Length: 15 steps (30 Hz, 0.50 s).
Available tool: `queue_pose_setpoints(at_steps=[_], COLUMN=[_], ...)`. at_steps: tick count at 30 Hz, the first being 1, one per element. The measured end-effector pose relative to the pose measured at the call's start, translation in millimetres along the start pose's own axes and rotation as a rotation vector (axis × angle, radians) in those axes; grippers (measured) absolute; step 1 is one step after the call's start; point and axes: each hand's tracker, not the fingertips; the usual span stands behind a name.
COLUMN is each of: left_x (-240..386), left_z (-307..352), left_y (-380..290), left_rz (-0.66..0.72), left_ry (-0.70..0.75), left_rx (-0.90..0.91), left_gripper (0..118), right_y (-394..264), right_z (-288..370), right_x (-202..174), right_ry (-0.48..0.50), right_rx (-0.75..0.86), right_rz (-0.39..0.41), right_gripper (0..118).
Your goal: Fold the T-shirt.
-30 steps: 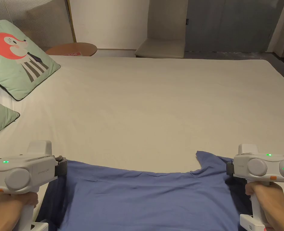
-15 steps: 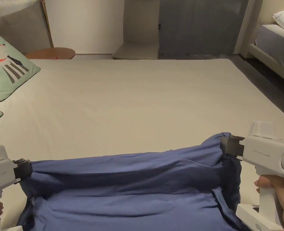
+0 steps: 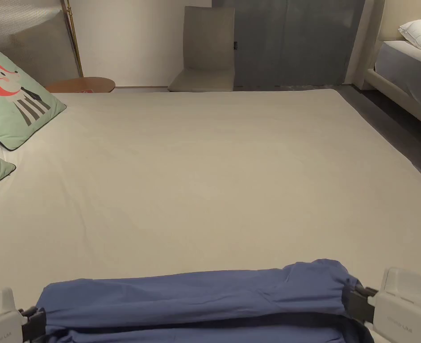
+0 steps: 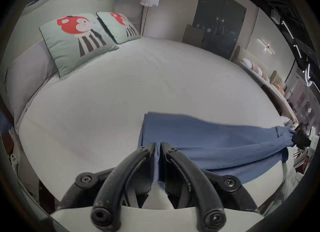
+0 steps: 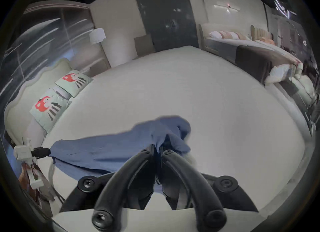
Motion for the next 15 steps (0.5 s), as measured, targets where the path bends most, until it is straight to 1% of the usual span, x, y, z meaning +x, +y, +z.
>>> queue_pose_setpoints(at_steps=[1, 3, 6, 8, 10, 11, 12, 13, 14, 15], left_x=[-0.8, -2.3, -4.6, -3.7, -1.0, 0.5, 2.4, 5.0, 8.7, 13.8], left_z=[-1.1, -3.1, -9.0, -8.6, -4.5, -2.7, -0.3, 3.9, 9.5, 16.1], left_y=[-4.4, -13.2, -18.9, -18.2, -14.0, -11.8, -11.4, -9.5, -6.0, 0.2], left_rz=[-0.001, 0.000, 0.008, 0.016, 0.016, 0.009, -0.002, -0.016, -0.025, -0.021], left_ry=[0.002, 0.006, 0.014, 0.011, 0.012, 0.009, 0.015, 0.017, 0.012, -0.011], left_rx=[-0.004, -0.018, -0.047, -0.057, -0.050, -0.051, -0.044, -0.030, -0.009, 0.019], left_gripper=[4, 4, 4, 4, 4, 5, 12, 28, 52, 85], right_y=[-5.6, -20.3, -31.6, -31.4, -29.3, -30.5, -27.9, -24.8, -19.8, -11.4], right_z=[-3.8, -2.7, -12.1, -17.3, -14.5, -5.1, 1.1, 5.2, 10.8, 12.9], right_x=[1.7, 3.6, 4.1, 4.0, -0.4, -6.6, -12.7, -17.9, -25.9, -29.8], right_ry=[-0.013, -0.081, -0.106, -0.106, -0.113, -0.121, -0.122, -0.130, -0.154, -0.184], right_rx=[-0.004, -0.013, -0.019, -0.028, -0.018, -0.009, 0.002, 0.014, 0.038, 0.064], right_rz=[-0.007, -0.024, -0.025, -0.049, -0.050, -0.049, -0.029, -0.001, 0.051, 0.094], right_gripper=[5, 5, 5, 5, 6, 8, 22, 44, 69, 98])
